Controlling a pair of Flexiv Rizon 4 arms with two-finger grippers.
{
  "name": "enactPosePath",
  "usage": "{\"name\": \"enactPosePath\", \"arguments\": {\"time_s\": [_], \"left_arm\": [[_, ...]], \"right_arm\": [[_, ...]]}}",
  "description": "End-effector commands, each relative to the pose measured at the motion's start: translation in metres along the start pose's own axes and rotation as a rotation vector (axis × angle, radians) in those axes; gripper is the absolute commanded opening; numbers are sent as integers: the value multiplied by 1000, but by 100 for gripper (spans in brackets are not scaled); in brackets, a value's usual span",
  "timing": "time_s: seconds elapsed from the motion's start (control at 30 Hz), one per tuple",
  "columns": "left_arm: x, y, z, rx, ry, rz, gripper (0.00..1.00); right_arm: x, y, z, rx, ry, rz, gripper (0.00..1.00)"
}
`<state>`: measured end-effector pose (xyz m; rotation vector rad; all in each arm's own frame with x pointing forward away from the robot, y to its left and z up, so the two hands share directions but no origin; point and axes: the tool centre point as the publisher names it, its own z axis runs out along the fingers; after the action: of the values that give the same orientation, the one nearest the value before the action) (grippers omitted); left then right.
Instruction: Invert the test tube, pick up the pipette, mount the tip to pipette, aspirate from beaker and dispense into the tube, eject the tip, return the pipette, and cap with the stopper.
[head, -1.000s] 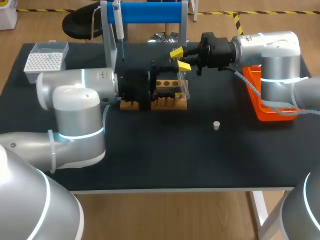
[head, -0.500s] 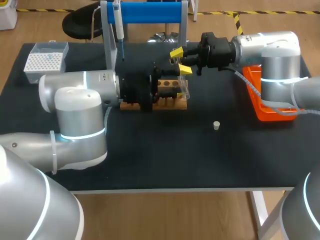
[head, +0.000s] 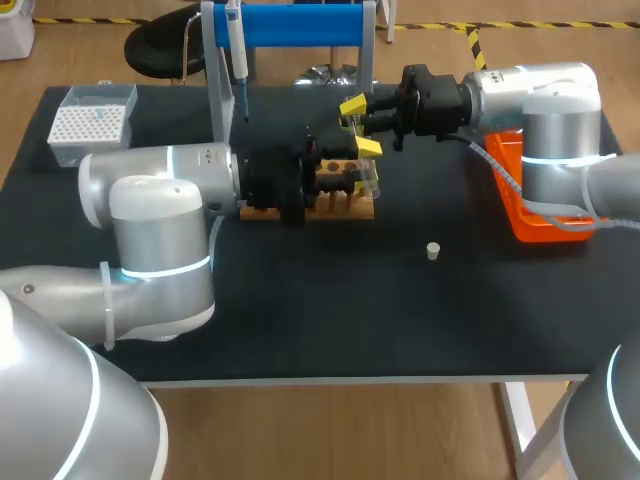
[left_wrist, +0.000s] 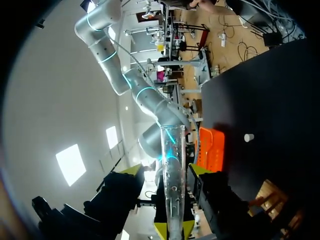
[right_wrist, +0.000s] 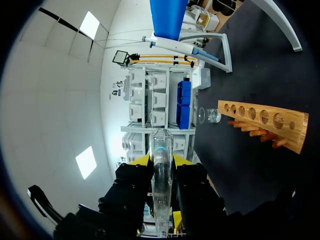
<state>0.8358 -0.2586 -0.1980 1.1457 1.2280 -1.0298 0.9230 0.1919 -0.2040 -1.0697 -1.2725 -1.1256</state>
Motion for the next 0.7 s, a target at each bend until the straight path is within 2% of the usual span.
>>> {"name": "enactPosePath", "arguments": {"time_s": [0.03,0.3,0.37,0.43,0.47,0.6,0.7], "left_arm": [[1,0,1,-1,-2,2,49],[1,0,2,3,-3,0,39],[1,0,2,2,-3,0,33],[1,0,2,2,-4,0,22],[1,0,2,2,-4,0,21],[1,0,1,1,-4,0,0],[1,0,1,0,-4,0,0]], "right_arm": [[1,0,0,-1,-2,-1,0],[1,0,0,-1,-2,-1,0],[1,0,0,-1,-2,-1,0],[1,0,0,-1,-2,-1,0],[1,0,0,-1,-2,-1,0],[1,0,0,-1,-2,-1,0],[1,0,0,-1,-2,-1,0]]}}
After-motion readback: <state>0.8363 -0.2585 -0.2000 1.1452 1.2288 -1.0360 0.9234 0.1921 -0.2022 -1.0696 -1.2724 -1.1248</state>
